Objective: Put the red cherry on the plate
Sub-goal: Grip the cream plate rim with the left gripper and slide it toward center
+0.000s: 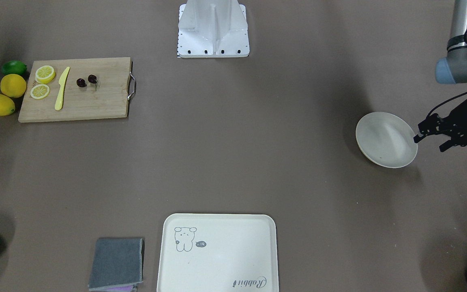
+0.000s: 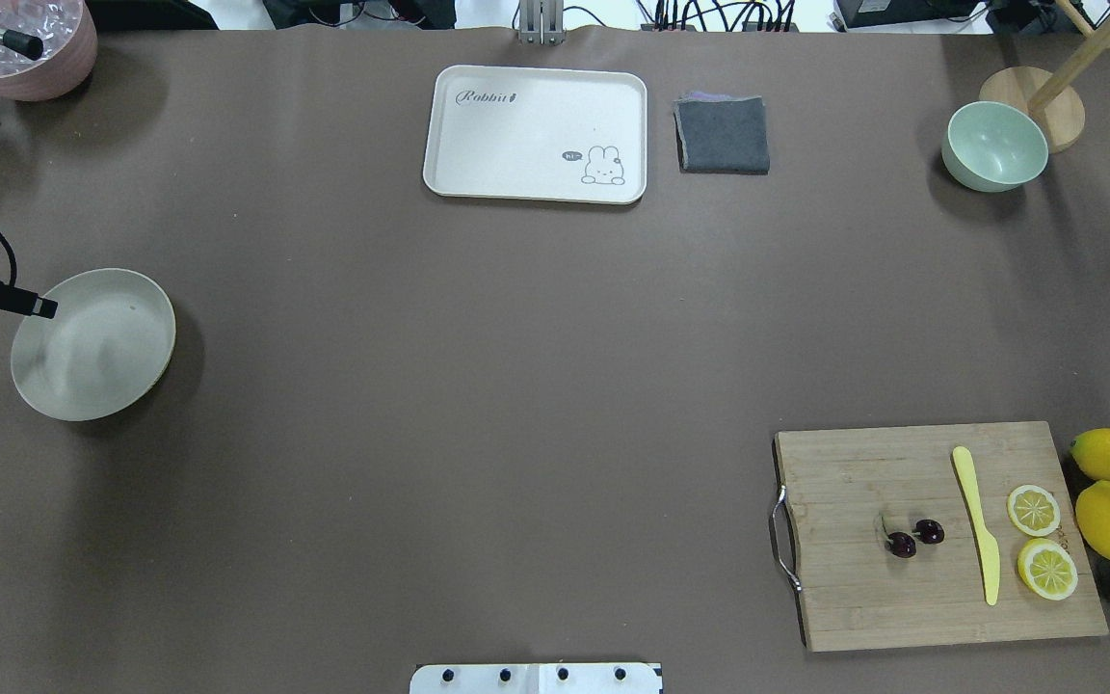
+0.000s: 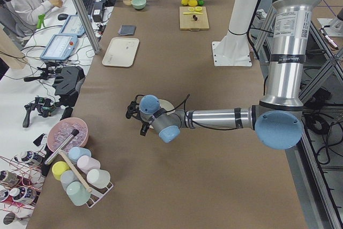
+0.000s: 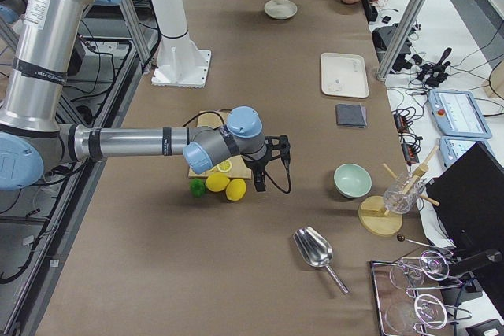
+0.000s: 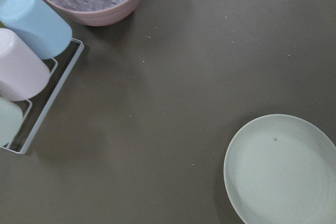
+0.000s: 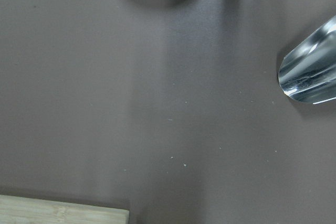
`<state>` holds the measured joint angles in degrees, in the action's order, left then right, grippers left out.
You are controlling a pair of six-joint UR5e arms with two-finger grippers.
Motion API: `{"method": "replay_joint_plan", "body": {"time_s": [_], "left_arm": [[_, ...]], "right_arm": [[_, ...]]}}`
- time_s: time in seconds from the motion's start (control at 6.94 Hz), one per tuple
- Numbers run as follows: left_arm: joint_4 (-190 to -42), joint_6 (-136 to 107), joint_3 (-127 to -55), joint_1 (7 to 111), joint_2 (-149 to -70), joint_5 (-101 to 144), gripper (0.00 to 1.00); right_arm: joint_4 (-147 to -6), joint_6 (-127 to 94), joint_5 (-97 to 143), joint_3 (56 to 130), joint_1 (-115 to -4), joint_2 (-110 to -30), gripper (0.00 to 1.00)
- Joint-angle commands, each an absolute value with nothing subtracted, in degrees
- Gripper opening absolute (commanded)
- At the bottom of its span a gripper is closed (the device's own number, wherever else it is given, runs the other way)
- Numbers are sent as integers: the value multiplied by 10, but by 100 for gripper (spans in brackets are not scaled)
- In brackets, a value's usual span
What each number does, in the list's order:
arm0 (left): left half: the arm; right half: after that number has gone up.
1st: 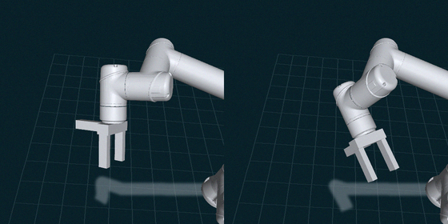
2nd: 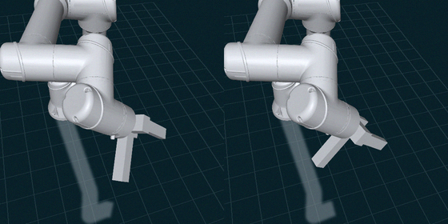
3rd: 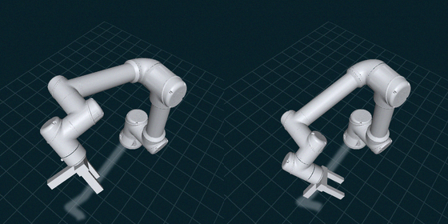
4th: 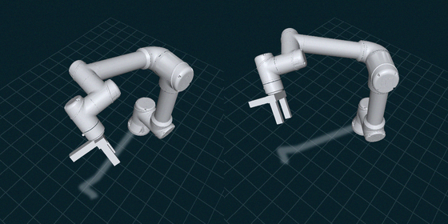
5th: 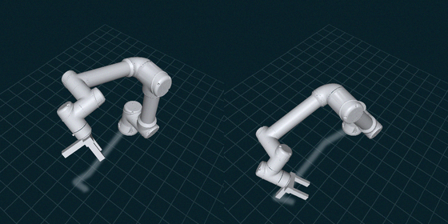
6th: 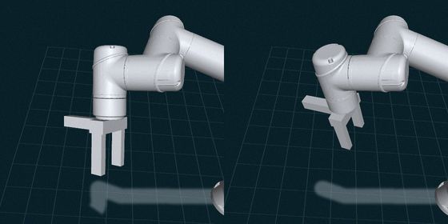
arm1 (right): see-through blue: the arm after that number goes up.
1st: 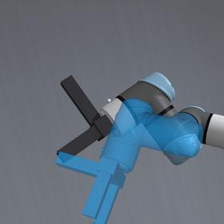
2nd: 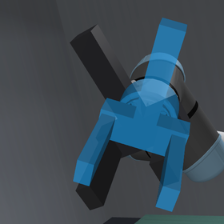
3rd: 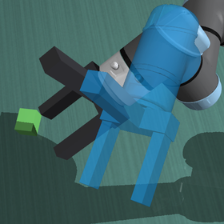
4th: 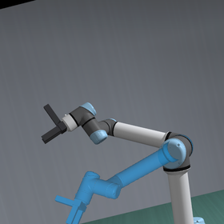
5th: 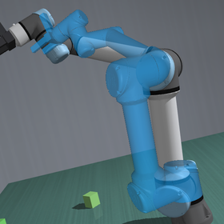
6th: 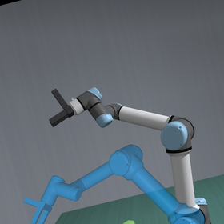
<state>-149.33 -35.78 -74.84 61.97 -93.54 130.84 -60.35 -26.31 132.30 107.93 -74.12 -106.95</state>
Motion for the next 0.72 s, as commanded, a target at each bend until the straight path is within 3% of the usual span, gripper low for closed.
{"method": "replay_joint_plan", "body": {"time_s": [0.0,0.14,0.29,0.43,0.58], "left_arm": [[-1535,-374,-737,601,-918,1295,76],[-1552,-374,-738,601,-911,1297,35],[-1552,-374,-741,601,-908,1297,8],[-1553,-374,-743,601,-907,1298,0],[-1552,-374,-744,601,-906,1298,0]], "right_arm": [[-593,-273,1321,1079,-732,-1068,100],[-593,-273,1320,1079,-732,-1068,100],[-593,-273,1320,1079,-732,-1067,100],[-593,-273,1321,1079,-732,-1068,100],[-593,-273,1321,1079,-732,-1068,100]]}}
